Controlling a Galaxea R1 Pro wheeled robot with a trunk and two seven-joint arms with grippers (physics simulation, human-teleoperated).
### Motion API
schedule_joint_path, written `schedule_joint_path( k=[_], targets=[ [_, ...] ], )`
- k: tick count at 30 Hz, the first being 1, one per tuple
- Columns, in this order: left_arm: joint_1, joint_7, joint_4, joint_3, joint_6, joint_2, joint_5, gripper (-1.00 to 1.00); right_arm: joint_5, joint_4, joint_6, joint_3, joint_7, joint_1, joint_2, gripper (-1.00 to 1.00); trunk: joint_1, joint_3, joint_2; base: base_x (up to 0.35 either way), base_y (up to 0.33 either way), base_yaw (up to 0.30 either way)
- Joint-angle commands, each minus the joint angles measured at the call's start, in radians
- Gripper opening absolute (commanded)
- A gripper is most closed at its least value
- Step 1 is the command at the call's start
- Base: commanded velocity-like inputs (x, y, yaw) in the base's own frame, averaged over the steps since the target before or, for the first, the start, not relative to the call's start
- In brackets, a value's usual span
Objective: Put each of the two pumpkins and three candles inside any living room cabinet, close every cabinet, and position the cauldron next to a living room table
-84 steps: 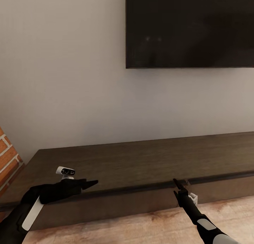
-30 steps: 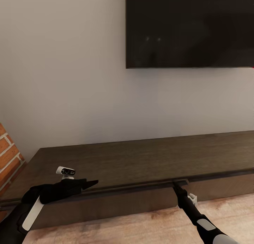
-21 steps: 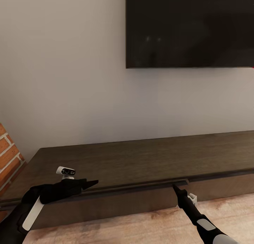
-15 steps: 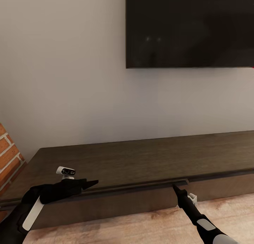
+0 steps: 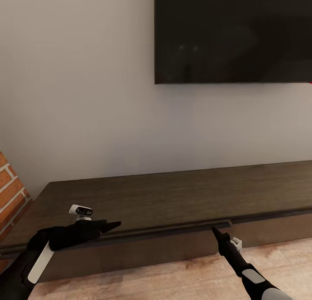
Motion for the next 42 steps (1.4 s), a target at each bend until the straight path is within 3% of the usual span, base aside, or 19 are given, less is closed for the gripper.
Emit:
schedule_joint_path(
  k=[1,42],
  targets=[
    [0.0,-0.003,0.0,0.0,0.01,0.0,0.0,1.0,-0.029,-0.002,0.021,-0.01,0.01,-0.001,-0.001,-1.0,0.0,-0.001,-0.001,0.0,0.0,0.0],
    [0.0,-0.003,0.0,-0.002,0.01,-0.002,-0.001,1.0,-0.029,-0.006,0.024,-0.01,0.01,-0.001,-0.001,-1.0,0.0,-0.001,-0.001,-0.02,0.0,0.0]
  ],
)
